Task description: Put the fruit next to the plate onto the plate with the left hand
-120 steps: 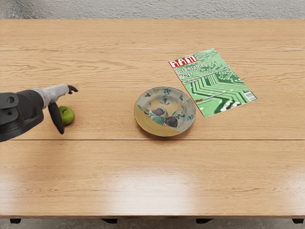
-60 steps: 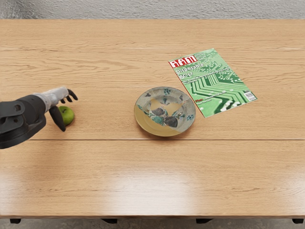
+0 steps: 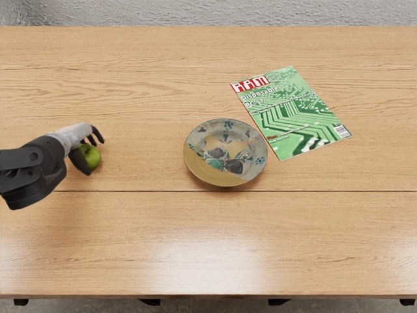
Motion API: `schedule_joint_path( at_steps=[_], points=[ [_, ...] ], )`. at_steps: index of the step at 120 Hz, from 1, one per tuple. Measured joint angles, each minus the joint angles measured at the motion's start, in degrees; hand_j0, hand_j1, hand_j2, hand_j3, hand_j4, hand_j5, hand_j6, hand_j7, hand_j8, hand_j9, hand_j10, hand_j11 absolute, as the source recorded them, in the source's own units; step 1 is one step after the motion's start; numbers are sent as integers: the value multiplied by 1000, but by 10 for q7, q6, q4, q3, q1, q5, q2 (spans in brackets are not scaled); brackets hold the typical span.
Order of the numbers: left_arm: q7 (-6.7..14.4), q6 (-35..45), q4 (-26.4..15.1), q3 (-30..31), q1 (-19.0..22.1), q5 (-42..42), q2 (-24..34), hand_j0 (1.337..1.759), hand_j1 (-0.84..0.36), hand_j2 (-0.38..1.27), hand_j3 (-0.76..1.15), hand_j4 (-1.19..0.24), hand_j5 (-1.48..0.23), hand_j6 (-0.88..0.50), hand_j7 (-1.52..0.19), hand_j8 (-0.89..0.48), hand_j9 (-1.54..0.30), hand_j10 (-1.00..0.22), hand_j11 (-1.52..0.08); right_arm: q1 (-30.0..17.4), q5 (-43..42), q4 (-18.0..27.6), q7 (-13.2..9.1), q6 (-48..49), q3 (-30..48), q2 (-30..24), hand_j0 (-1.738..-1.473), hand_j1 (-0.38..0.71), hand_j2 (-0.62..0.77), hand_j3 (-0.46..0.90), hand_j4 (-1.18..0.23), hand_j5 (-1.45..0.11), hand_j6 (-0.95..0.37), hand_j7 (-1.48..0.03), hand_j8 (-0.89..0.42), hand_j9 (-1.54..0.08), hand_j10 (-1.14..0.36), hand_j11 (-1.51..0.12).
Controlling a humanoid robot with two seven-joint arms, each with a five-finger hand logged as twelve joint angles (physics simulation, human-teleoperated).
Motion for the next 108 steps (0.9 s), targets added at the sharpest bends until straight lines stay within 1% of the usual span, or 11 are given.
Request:
schedule_joint_path(
  at_steps=[21, 30, 34, 41, 46, 62, 79, 90, 99, 108],
  points=[
    [0, 4, 4, -3, 3, 1, 0, 1657, -207, 97, 0, -484, -635, -484, -634, -485, -634, -485, -634, 0, 0, 0, 0, 0, 0, 0, -1658, -327, -4, 0, -19, -24, -19, -24, -18, -24, -18, -24],
    [0, 4, 4, -4, 3, 0, 0, 1657, -227, 154, 0, -519, -684, -464, -683, -468, -682, -520, -682, 0, 0, 0, 0, 0, 0, 0, -1658, -326, -4, 0, -19, -24, -19, -24, -19, -24, -19, -24],
    [0, 5, 5, -4, 7, 3, 0, 1655, -225, 107, 0, -544, -695, -463, -703, -461, -710, -537, -709, 0, 0, 0, 0, 0, 0, 0, -1658, -327, -4, 0, -19, -24, -19, -24, -19, -24, -19, -24],
    [0, 6, 5, -5, 9, 4, -1, 1654, -225, 121, 0, -585, -704, -455, -737, -441, -745, -563, -743, 0, 0, 0, 0, 0, 0, 0, -1658, -327, -4, 0, -19, -24, -19, -24, -19, -24, -19, -24],
    [0, 5, 5, -5, 9, 4, -1, 1653, -219, 106, 0, -597, -725, -431, -756, -434, -766, -575, -765, 0, 0, 0, 0, 0, 0, 0, -1658, -327, -4, 0, -19, -24, -19, -24, -19, -24, -19, -24],
    [0, 5, 5, -5, 10, 3, -1, 1652, -230, 119, 0, -637, -786, -418, -811, -413, -827, -615, -826, 0, 0, 0, 0, 0, 0, 0, -1658, -327, -4, 0, -19, -24, -19, -24, -19, -24, -19, -24],
    [1, 4, 6, -6, 9, -1, -1, 1651, -229, 118, 0, -620, -838, -394, -856, -393, -869, -613, -868, 0, 0, 0, 0, 0, 0, 0, -1658, -327, -4, 0, -19, -24, -19, -24, -19, -24, -19, -24],
    [1, 3, 6, -36, 11, -22, -1, 1651, -223, 120, 0, -618, -858, -393, -865, -394, -878, -617, -873, 0, 0, 0, 0, 0, 0, 0, -1658, -327, -4, 0, -19, -24, -19, -24, -19, -24, -19, -24],
    [1, 2, 6, -83, 11, -58, 0, 1651, -224, 127, 0, -617, -861, -395, -864, -396, -877, -620, -871, 0, 0, 0, 0, 0, 0, 0, -1658, -327, -4, 0, -19, -24, -19, -24, -19, -24, -18, -24],
    [1, 1, 6, -134, 9, -93, -1, 1652, -243, 191, 0, -617, -854, -397, -855, -396, -870, -620, -863, 0, 0, 0, 0, 0, 0, 0, -1658, -327, -4, 0, -19, -24, -19, -24, -19, -24, -19, -24]
  ],
)
